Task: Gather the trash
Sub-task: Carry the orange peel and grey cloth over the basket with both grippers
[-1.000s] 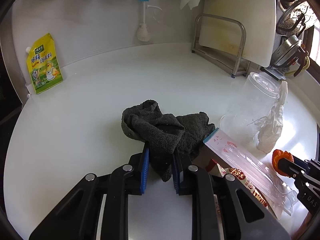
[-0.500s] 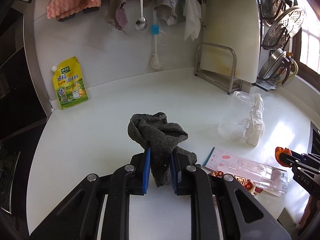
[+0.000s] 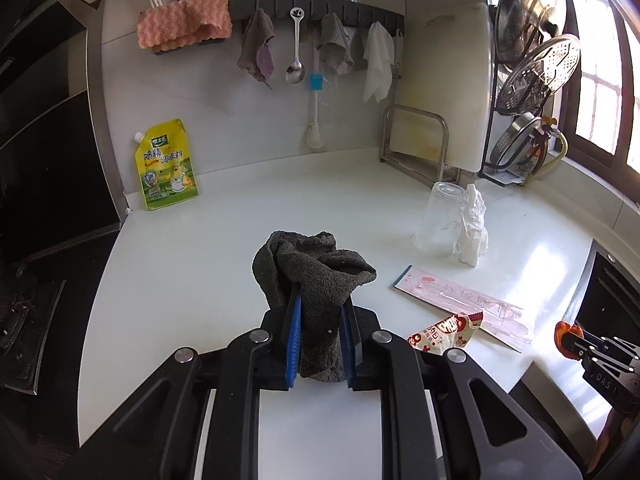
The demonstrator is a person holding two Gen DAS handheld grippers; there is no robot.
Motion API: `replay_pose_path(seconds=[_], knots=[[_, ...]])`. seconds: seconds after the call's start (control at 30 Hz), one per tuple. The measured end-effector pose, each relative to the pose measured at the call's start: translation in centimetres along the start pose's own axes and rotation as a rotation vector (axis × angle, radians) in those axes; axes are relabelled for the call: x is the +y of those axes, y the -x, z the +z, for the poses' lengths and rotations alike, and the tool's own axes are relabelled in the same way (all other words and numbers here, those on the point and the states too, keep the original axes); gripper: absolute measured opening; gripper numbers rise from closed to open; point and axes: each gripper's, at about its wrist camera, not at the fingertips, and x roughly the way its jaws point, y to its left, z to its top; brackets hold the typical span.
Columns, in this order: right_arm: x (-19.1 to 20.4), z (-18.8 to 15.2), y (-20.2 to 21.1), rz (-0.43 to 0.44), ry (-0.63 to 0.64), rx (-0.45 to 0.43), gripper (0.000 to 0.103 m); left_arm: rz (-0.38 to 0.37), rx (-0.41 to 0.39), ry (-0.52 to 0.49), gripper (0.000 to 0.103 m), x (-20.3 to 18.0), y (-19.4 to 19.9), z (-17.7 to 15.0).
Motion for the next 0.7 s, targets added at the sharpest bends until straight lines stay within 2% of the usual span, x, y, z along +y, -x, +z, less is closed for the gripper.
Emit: replay_pose_path(seconds=[0.2, 0.7], knots=[[0.1, -2.1, 2.7, -0.005, -0.026, -0.019, 0.021, -0.016, -0.019, -0.029, 0.017, -0.1, 3.5, -1.3], [3.8, -9.1, 9.0, 0.006, 0.021, -0.037, 0.021, -0.152, 0.034, -0.064, 0.017, -3.5, 10.4, -8.8]])
